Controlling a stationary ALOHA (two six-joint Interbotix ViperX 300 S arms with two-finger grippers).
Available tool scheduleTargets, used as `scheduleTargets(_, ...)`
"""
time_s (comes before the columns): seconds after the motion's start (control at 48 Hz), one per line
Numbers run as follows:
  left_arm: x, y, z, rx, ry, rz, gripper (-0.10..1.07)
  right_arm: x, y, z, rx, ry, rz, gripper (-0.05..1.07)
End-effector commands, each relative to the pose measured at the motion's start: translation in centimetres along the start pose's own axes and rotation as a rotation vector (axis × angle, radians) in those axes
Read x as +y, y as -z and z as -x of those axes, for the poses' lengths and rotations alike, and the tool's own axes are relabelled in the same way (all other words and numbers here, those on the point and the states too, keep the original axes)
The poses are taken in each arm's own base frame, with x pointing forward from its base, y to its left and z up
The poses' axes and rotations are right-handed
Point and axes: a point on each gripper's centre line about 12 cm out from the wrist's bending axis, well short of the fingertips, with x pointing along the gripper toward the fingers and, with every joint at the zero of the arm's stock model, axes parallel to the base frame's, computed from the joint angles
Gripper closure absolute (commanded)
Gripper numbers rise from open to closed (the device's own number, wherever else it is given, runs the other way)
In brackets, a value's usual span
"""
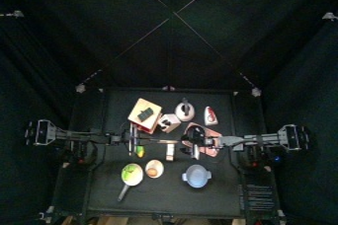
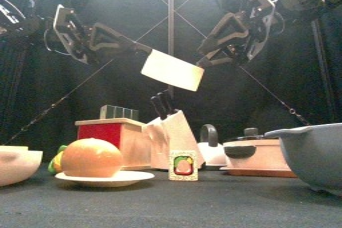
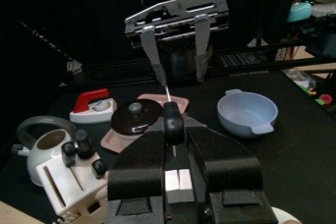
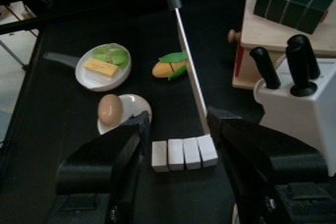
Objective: Grab cleaver with both hands
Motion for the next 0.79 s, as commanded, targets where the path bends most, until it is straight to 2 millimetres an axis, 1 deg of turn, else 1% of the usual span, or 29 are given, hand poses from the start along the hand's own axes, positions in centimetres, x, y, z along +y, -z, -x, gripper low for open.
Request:
scheduleTargets(0.0,0.1,-0.9,-0.4,-0.035,-0.001,-0.002,0.55,0.0,-1.4,0.0,-0.044,-0.002,0.009,0.17)
scheduleTargets(0.292,0.0,-0.9,-0.4,-0.033,0.002,-0.001,0.55,-1.4,-0.8,-1.6,-0.007,0.037,-0.002,0.17)
scheduleTargets(0.417,0.0,-0.8,-0.4,-0.033,0.002,0.000,0.55,-1.9,-0.5,-1.9,0.009,0.051,-0.010,0.19)
scheduleTargets(0.479,-0.1,-0.8,-0.3,-0.031,0.004,0.001,0.55,-1.9,-0.2,-2.0,0.017,0.052,-0.008,0.20)
scheduleTargets(0.625,-0.1,-0.6,-0.4,-0.024,0.003,0.001,0.55,-1.9,-0.4,-2.0,0.013,0.051,-0.004,0.25)
scheduleTargets(0.771,-0.1,-0.1,-0.6,-0.009,0.006,0.002,0.55,-1.8,-0.2,-2.0,0.017,0.046,0.014,0.33)
